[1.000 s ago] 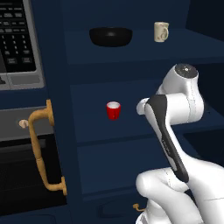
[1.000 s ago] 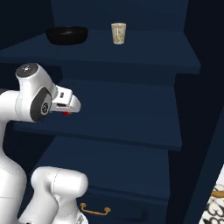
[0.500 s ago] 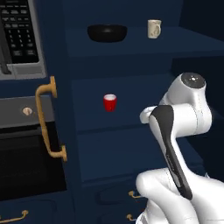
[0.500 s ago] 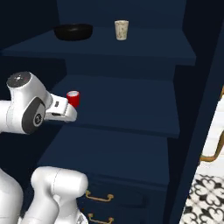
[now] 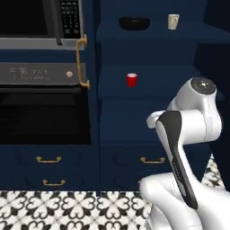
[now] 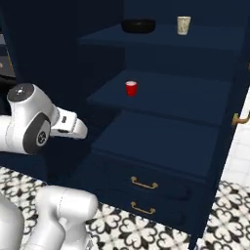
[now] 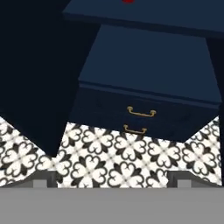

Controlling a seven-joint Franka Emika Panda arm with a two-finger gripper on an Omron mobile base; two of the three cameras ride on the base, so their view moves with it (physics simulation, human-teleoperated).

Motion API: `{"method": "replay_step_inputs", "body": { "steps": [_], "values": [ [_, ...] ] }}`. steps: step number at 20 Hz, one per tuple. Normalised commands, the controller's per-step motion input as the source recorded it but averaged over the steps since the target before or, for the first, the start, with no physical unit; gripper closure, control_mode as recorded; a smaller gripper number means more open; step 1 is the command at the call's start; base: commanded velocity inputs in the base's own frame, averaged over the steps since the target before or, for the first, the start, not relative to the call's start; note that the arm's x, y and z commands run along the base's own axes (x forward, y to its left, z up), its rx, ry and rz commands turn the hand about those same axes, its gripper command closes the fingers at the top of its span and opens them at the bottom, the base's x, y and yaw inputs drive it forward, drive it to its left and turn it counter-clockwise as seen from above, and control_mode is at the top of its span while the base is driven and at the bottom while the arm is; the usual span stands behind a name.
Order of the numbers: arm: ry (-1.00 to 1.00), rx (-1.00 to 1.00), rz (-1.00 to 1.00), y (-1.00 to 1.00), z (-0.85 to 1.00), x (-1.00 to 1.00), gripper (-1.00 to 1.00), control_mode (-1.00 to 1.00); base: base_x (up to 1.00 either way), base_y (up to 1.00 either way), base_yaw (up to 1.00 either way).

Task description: Gather all objects into one cabinet and sort the glasses and bowls to opposite sides.

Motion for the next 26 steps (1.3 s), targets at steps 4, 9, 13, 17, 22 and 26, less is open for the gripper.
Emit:
{"method": "replay_step_inputs", "body": {
  "steps": [4, 9, 13, 17, 22, 26],
  "values": [
    [0.0, 0.0, 0.0, 0.0, 0.0, 0.0, -1.0, 1.0, -0.74, 0.0, 0.91],
    [0.0, 0.0, 0.0, 0.0, 0.0, 0.0, -1.0, 1.0, -0.45, 0.12, 0.98],
    [0.0, 0.0, 0.0, 0.0, 0.0, 0.0, -1.0, 1.0, -0.01, 0.21, 0.93],
    [0.0, 0.0, 0.0, 0.0, 0.0, 0.0, -1.0, 1.0, 0.37, 0.32, 0.77],
    [0.0, 0.0, 0.0, 0.0, 0.0, 0.0, -1.0, 1.0, 0.56, 0.28, 0.73],
    [0.0, 0.0, 0.0, 0.0, 0.0, 0.0, -1.0, 1.0, 0.84, 0.17, 0.64]
  ]
}}
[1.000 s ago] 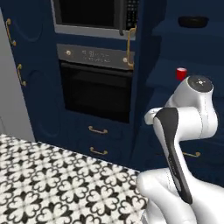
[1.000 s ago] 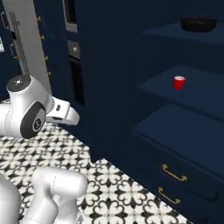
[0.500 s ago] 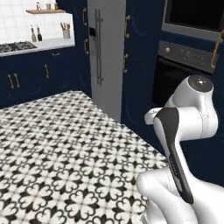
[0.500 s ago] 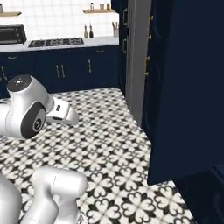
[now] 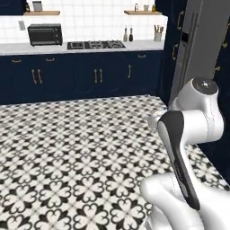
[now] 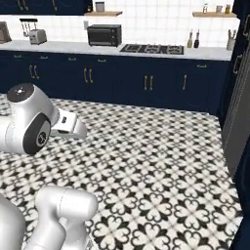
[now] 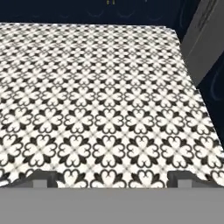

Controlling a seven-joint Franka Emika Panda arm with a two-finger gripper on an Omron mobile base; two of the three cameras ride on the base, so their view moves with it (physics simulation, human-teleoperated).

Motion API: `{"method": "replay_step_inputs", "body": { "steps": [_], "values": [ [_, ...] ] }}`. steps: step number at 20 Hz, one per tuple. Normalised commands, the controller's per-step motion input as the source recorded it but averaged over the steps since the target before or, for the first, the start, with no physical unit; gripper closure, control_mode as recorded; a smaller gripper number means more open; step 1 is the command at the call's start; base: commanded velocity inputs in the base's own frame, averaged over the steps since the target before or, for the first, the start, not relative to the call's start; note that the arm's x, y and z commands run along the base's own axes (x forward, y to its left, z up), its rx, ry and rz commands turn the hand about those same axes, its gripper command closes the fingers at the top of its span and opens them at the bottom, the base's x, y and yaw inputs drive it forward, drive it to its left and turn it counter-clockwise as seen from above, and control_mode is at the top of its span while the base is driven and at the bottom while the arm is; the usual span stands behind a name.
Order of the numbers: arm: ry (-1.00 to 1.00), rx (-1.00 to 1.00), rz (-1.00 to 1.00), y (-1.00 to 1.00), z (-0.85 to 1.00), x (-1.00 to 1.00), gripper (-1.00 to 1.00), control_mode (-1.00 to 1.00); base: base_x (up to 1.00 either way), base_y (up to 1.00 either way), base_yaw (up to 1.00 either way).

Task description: Gather all objects into one cabinet and sort the glasses and bowls to opposite sides.

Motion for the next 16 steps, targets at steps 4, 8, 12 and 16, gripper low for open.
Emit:
{"method": "replay_step_inputs", "body": {
  "steps": [4, 8, 12, 16],
  "values": [
    [0.0, 0.0, 0.0, 0.0, 0.0, 0.0, -1.0, 1.0, 1.0, 0.17, 0.48],
    [0.0, 0.0, 0.0, 0.0, 0.0, 0.0, -1.0, 1.0, 1.0, 0.13, 0.34],
    [0.0, 0.0, 0.0, 0.0, 0.0, 0.0, -1.0, 1.0, 1.0, 0.12, 0.17],
    [0.0, 0.0, 0.0, 0.0, 0.0, 0.0, -1.0, 1.0, 1.0, 0.22, 0.06]
  ]
}}
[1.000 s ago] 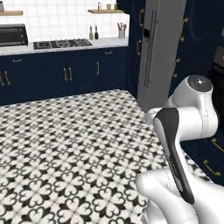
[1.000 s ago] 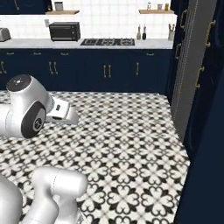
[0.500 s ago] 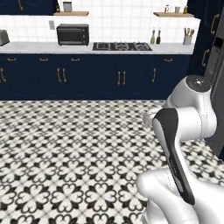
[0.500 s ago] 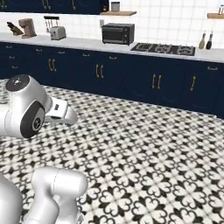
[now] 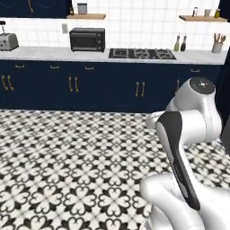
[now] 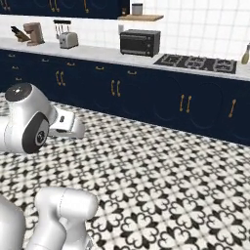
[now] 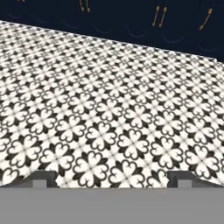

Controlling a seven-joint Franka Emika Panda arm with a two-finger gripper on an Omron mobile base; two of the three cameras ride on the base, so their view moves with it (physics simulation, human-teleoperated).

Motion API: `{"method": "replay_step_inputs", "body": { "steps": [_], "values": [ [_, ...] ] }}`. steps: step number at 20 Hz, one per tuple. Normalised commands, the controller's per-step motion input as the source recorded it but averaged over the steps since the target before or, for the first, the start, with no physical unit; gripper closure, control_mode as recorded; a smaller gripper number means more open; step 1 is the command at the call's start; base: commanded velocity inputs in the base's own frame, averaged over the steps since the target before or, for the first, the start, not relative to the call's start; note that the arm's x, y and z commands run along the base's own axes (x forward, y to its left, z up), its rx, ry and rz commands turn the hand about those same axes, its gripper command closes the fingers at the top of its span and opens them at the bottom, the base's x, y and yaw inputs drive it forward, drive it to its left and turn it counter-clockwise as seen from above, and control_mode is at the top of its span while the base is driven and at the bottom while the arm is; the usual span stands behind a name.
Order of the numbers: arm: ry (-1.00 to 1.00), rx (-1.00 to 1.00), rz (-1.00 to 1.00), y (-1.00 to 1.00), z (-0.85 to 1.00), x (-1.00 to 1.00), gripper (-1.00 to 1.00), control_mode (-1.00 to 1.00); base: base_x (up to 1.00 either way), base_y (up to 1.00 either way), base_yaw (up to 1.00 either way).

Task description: Gather all objects into one cabinet and sort the glasses and bowls to opposite sides.

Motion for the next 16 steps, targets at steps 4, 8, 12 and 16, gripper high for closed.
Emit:
{"method": "replay_step_inputs", "body": {
  "steps": [4, 8, 12, 16],
  "values": [
    [0.0, 0.0, 0.0, 0.0, 0.0, 0.0, -1.0, 1.0, 1.0, 0.2, 0.03],
    [0.0, 0.0, 0.0, 0.0, 0.0, 0.0, -1.0, 1.0, 1.0, 0.0, -0.01],
    [0.0, 0.0, 0.0, 0.0, 0.0, 0.0, -1.0, 1.0, 1.0, -0.27, -0.09],
    [0.0, 0.0, 0.0, 0.0, 0.0, 0.0, -1.0, 1.0, 1.0, -0.55, -0.15]
  ]
}}
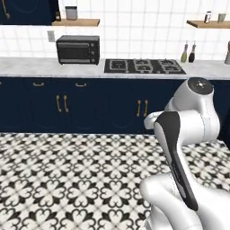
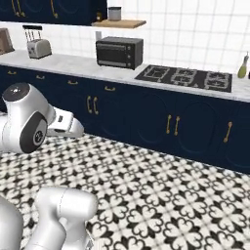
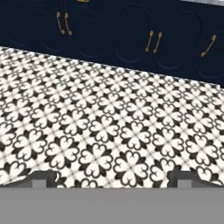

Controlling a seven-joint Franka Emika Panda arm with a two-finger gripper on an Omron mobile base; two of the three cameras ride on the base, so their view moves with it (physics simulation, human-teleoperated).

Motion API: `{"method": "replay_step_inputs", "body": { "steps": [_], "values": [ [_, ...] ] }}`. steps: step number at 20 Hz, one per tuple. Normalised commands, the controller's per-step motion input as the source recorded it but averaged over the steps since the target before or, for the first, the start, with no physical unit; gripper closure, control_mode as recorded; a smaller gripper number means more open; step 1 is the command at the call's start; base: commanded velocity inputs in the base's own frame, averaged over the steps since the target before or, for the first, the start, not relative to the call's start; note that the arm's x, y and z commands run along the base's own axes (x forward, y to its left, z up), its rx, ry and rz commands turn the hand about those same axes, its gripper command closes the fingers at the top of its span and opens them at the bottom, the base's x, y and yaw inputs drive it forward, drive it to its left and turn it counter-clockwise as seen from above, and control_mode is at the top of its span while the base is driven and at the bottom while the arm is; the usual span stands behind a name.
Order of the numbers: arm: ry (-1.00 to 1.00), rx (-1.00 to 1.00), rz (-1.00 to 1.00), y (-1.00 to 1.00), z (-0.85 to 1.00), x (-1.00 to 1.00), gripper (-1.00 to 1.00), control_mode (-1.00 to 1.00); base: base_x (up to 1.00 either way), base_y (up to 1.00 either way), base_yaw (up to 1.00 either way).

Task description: Gather all objects into one cabinet and sort the glasses and bowls to opposite sides.

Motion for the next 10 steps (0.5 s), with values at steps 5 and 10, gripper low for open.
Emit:
{"method": "replay_step_inputs", "body": {
  "steps": [5, 10],
  "values": [
    [0.0, 0.0, 0.0, 0.0, 0.0, 0.0, -1.0, 1.0, 1.0, -0.75, -0.18],
    [0.0, 0.0, 0.0, 0.0, 0.0, 0.0, -1.0, 1.0, 0.89, -0.88, -0.22]
  ]
}}
